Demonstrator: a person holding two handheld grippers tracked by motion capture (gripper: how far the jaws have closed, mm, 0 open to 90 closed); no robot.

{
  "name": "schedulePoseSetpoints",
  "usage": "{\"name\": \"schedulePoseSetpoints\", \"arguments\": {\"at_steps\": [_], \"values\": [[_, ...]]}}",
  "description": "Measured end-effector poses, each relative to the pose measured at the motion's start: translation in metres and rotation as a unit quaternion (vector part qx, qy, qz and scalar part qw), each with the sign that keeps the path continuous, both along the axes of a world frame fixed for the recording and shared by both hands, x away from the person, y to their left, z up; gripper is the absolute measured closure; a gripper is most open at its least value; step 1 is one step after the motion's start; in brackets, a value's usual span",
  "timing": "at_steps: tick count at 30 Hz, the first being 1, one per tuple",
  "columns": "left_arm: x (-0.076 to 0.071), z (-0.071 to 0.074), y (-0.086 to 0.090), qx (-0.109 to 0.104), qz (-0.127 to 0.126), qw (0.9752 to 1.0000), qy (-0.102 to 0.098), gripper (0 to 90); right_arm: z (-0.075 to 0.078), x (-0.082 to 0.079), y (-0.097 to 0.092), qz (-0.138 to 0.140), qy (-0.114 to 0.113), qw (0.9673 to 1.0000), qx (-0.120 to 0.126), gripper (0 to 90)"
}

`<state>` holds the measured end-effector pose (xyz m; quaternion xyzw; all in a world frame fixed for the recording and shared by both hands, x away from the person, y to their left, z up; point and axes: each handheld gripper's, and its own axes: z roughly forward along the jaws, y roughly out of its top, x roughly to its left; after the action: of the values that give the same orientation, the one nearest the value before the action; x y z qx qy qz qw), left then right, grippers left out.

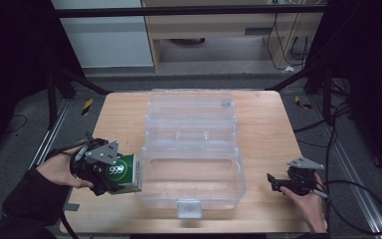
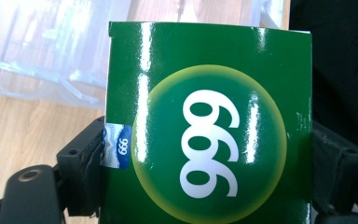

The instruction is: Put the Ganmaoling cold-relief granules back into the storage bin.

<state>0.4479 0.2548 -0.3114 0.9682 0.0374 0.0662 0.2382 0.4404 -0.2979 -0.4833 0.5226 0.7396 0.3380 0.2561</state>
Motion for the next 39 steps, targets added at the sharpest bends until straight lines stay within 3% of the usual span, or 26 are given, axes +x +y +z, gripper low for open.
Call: {"name": "schedulePoseSetpoints", "arguments": {"at_steps": [18,25,39], "values": [[0.015,0.003,-0.038,0.007,-0.032,0.9994,-0.006,14.8,0.000,0.000,0.000,0.002,0.000,1.0000,0.000,0.8],[0.018,0.000,-0.053,0.000,-0.037,0.9993,-0.001,14.9,-0.001,0.000,0.000,0.004,0.003,1.0000,0.003,0.8],[0.025,-0.011,-0.072,0.017,-0.051,0.9986,0.002,14.8,-0.001,0.000,0.000,0.003,0.003,1.0000,0.004,0.8]]}}
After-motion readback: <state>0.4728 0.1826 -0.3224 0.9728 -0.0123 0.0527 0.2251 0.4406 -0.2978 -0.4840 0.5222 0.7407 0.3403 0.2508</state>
